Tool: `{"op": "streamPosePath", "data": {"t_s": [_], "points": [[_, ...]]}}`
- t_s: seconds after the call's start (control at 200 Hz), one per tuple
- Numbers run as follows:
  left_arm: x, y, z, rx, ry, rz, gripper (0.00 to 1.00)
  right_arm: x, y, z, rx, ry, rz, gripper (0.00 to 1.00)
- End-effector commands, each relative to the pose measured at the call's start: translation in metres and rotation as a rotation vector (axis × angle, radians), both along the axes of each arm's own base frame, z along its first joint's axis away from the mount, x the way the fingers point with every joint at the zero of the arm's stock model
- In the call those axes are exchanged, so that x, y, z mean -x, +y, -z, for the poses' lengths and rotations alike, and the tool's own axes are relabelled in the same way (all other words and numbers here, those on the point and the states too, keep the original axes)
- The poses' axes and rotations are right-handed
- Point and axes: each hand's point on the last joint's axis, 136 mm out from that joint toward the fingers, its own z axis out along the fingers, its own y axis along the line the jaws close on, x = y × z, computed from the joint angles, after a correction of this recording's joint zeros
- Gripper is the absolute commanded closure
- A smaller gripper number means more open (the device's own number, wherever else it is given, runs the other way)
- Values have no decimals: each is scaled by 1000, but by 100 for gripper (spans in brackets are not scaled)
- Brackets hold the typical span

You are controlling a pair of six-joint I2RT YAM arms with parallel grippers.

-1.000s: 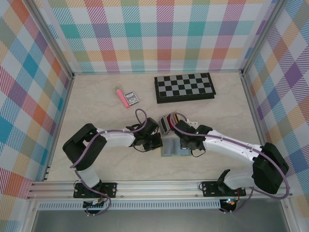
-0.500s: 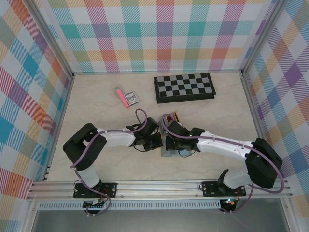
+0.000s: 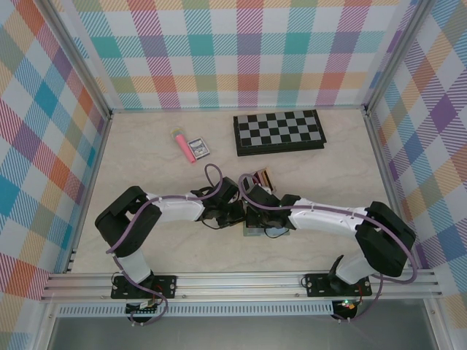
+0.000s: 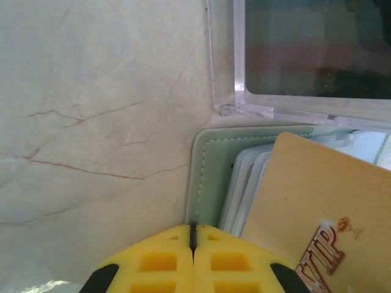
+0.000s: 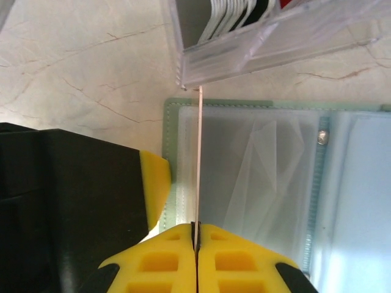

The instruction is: Put the credit cards into the card holder

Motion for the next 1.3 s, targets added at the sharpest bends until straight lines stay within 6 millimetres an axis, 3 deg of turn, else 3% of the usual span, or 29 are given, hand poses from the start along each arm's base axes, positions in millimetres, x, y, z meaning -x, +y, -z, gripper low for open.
{"op": "streamPosePath", "data": {"t_s": [0.0,0.265,0.425,0.585,0.73,0.83,0.99,1.085,1.21,1.295], "points": [[18,29,48,-152,86,-7,100,5,-26,8,120,-10,20,93],[20,33,51,-169,90,-10,100,3,-66,-2,319,-51,32,93],[20,32,51,-171,92,-5,100,-1,-73,-19,334,-96,21,92],[20,33,51,-173,91,-3,100,-1,-109,-24,459,-88,91,92],[20,33,50,-169,89,-2,100,-3,-129,-32,418,-85,167,92],[20,31,47,-157,82,0,100,-5,-119,-42,275,-96,158,91],[18,30,43,-154,69,11,100,-5,-77,-61,-72,-121,83,90],[17,28,41,-147,66,14,100,-2,-58,-52,-206,-51,46,91],[15,27,39,-151,59,16,100,-1,-54,-30,-233,-6,53,90],[15,27,38,-148,60,19,100,0,-64,-7,-214,49,100,91]]}}
